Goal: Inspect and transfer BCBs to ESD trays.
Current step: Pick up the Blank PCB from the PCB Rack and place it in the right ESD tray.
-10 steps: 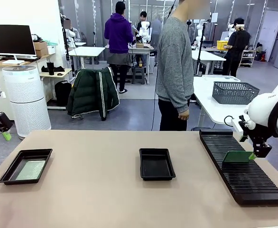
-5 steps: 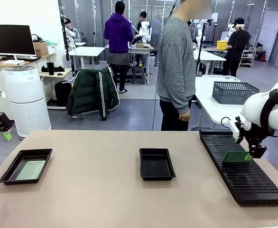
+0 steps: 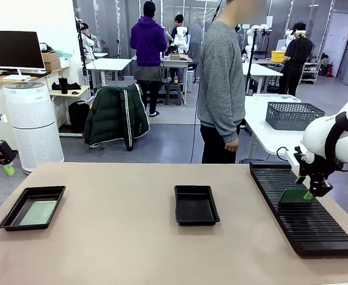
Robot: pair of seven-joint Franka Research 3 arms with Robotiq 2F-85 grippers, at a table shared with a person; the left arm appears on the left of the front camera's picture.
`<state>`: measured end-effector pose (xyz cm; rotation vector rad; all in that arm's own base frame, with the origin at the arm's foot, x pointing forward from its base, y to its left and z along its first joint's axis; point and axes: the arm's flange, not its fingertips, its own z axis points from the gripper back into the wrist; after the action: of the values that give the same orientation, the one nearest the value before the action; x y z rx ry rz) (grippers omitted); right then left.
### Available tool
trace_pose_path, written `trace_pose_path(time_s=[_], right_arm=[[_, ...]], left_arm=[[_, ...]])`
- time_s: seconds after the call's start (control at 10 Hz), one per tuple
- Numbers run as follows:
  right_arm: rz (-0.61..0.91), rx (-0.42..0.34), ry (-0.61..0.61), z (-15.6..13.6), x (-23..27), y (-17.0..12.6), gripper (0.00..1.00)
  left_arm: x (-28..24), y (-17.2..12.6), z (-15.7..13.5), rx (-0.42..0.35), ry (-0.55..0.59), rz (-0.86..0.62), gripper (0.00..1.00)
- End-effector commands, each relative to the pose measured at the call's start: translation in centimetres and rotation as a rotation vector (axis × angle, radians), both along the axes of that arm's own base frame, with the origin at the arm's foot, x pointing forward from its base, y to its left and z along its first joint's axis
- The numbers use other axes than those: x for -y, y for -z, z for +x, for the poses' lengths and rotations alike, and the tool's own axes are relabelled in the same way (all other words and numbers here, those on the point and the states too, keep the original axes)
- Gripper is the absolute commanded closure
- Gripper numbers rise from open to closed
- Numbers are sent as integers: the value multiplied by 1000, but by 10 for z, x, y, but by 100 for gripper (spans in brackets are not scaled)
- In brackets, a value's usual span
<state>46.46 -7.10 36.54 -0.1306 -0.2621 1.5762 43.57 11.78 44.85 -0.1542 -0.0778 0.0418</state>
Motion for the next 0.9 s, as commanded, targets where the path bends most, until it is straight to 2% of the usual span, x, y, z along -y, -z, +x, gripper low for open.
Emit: trace_pose_path(time_s=[0.0, 0.2, 0.3, 0.4, 0.5, 0.8], right_arm=[[-7, 11, -13, 5, 1, 2, 100], [-13, 4, -10, 4, -1, 2, 100], [-18, -1, -5, 4, -1, 2, 88], [-23, -2, 3, 3, -1, 3, 96], [-22, 2, 11, 2, 0, 4, 100], [-33, -3, 18, 5, 2, 8, 100]], left_arm=[[-1, 3, 0, 14, 2, -2, 0], [-1, 3, 0, 14, 2, -2, 0], [-1, 3, 0, 14, 2, -2, 0], [-1, 3, 0, 14, 2, -2, 0], [-1, 3, 0, 14, 2, -2, 0], [-1, 3, 0, 14, 2, -2, 0]])
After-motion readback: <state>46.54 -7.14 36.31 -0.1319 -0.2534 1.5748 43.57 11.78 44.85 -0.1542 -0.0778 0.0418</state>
